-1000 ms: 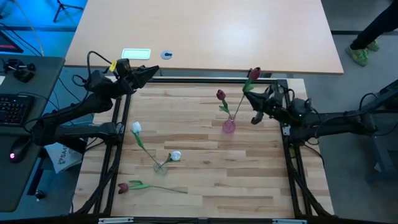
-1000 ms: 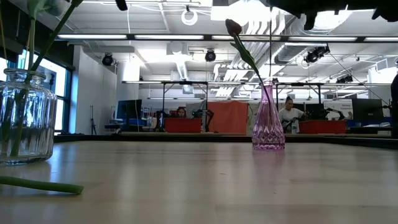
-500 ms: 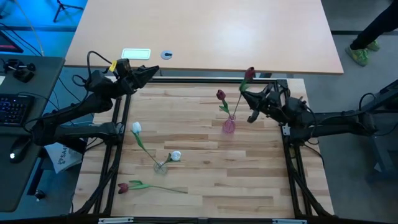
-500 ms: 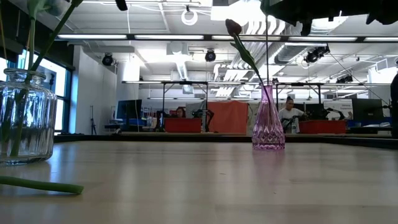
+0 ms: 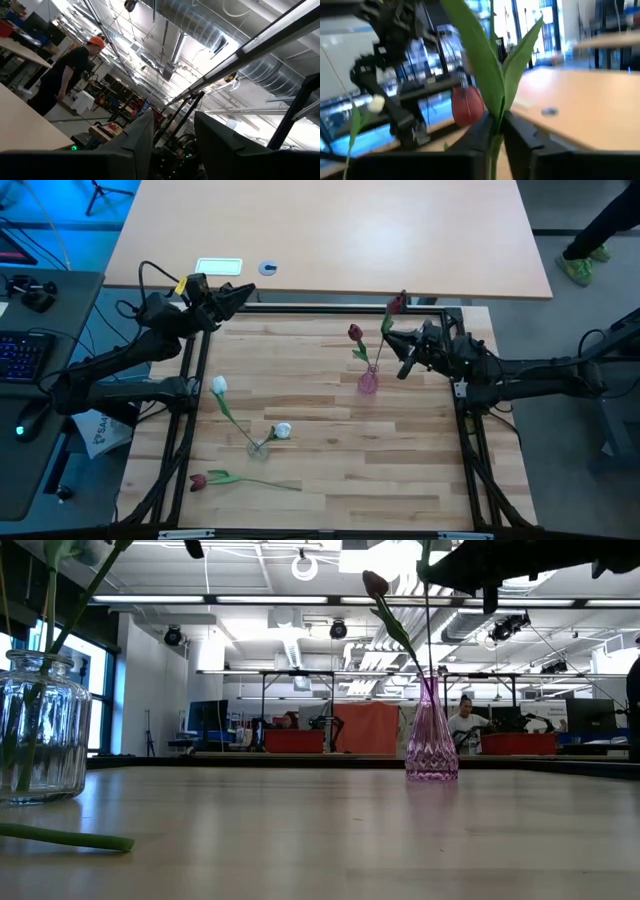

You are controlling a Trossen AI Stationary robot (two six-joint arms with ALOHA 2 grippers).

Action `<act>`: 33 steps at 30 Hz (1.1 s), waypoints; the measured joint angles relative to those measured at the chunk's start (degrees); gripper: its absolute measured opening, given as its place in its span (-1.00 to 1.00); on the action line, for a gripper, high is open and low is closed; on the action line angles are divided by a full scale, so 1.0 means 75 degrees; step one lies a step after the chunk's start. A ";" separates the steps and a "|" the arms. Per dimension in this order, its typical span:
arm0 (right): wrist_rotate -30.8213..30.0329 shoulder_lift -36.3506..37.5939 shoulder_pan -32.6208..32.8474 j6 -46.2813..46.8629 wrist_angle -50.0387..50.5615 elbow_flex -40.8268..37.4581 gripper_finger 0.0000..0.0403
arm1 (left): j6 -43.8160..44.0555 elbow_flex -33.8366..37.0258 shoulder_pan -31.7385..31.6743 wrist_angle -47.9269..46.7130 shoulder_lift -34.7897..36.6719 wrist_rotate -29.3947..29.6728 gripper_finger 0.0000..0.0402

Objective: Sort flowers into vase by color
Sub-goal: Put the right red flower into the purple vase, then put the red flower into the purple vase

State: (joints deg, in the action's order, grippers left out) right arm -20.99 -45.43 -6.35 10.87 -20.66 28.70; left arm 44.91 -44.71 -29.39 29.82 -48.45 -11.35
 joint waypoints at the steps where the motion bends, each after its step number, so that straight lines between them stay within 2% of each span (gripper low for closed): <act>1: 0.0000 0.0000 0.0006 0.0082 0.0440 0.0165 -0.66 | 0.0000 -0.0003 0.0000 0.0000 0.0000 0.0000 -0.35; 5: 0.0012 0.0000 0.0116 0.0092 0.2182 0.0822 -0.27 | 0.0000 -0.0001 0.0000 -0.0002 0.0001 0.0000 -0.35; 9: 0.0026 0.0000 0.0249 0.0189 0.3222 0.1371 0.10 | 0.0003 0.0000 0.0000 -0.0003 0.0000 0.0000 -0.35; 15: 0.0408 0.0000 0.0418 0.0272 0.4806 0.2221 0.47 | 0.0244 -0.0001 0.0000 0.0130 0.0000 -0.0054 -0.35; 17: 0.0404 0.0000 0.0458 0.0289 0.5193 0.2583 0.52 | 0.0261 -0.0061 0.0000 0.0483 -0.0003 -0.0326 -0.35; 19: 0.0405 0.0000 0.0475 0.0261 0.5383 0.2931 0.55 | -0.0201 -0.0428 0.0083 0.0450 -0.0002 -0.0891 -0.35; 22: 0.0402 0.0005 0.0475 0.0185 0.5391 0.3436 0.56 | -0.1277 -0.1271 0.0545 -0.0921 0.0002 -0.1401 -0.35; 27: 0.0784 -0.0011 0.0475 0.0168 0.5033 0.3995 0.56 | -0.3011 -0.2683 0.1517 -0.3917 -0.0146 -0.1387 -0.35; 30: 0.1395 -0.0147 0.0517 0.0509 0.4480 0.4090 0.56 | -0.3258 -0.3211 0.2060 -0.4800 -0.0145 -0.1415 -0.35; 33: 0.1952 -0.0540 0.0749 0.0780 0.3767 0.4093 0.56 | -0.3218 -0.3388 0.2490 -0.4957 -0.0086 -0.1416 -0.35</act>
State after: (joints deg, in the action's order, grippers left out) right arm -6.35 -49.48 -0.73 16.72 7.59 59.40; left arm 20.77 -70.12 -10.71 -7.36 -49.09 -21.98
